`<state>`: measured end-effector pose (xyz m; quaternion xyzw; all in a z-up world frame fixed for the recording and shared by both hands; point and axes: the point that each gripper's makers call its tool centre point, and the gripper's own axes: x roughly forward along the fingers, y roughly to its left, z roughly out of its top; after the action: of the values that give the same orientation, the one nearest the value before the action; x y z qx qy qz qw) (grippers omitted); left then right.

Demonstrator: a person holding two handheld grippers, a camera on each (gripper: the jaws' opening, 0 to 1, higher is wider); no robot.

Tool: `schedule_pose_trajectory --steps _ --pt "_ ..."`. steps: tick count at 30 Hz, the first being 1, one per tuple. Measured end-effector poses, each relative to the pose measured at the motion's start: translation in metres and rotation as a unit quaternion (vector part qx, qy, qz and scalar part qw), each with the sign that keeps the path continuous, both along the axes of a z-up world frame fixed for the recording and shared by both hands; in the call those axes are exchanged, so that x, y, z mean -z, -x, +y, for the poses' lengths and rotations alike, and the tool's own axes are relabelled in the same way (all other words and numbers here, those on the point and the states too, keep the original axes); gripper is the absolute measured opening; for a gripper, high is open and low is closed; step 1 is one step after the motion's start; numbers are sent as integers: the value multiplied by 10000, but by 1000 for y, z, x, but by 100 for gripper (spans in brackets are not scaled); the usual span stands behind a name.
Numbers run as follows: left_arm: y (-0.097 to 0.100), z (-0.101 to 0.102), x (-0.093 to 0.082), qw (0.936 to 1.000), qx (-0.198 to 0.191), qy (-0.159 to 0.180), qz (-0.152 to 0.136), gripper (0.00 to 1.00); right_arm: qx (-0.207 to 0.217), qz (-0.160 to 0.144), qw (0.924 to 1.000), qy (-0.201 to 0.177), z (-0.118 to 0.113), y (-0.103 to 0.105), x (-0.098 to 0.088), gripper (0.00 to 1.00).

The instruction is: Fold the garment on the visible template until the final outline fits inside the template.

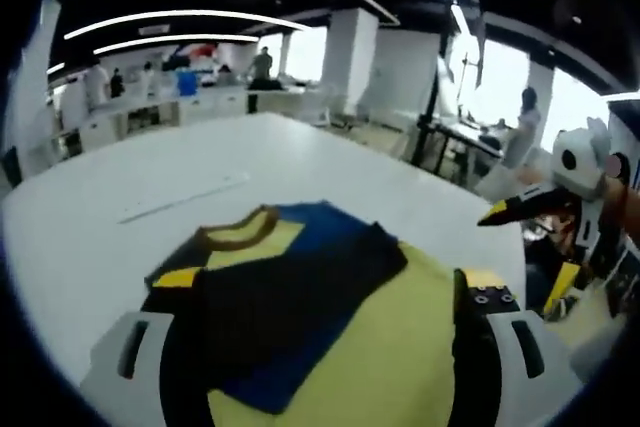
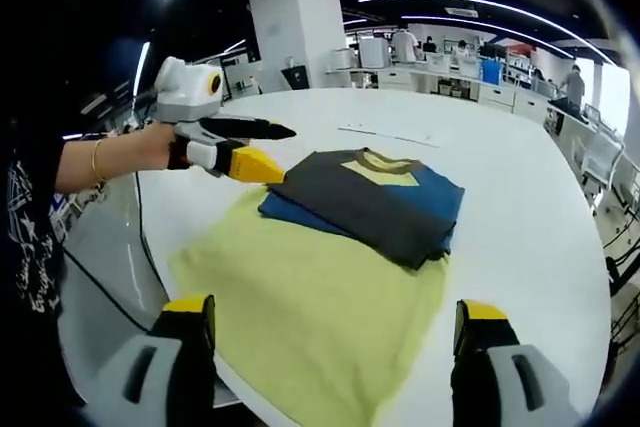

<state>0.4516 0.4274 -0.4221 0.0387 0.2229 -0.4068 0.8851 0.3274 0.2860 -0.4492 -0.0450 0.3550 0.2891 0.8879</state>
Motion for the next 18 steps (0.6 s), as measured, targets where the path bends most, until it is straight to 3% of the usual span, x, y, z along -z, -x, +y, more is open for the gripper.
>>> schedule_pose_trajectory --steps 8,18 --pt "23 33 -2 9997 7 -212 -109 99 3 29 10000 69 -6 1 3 100" --pt "61 70 17 9984 54 -541 146 98 9 163 9999 50 -8 8 12 100"
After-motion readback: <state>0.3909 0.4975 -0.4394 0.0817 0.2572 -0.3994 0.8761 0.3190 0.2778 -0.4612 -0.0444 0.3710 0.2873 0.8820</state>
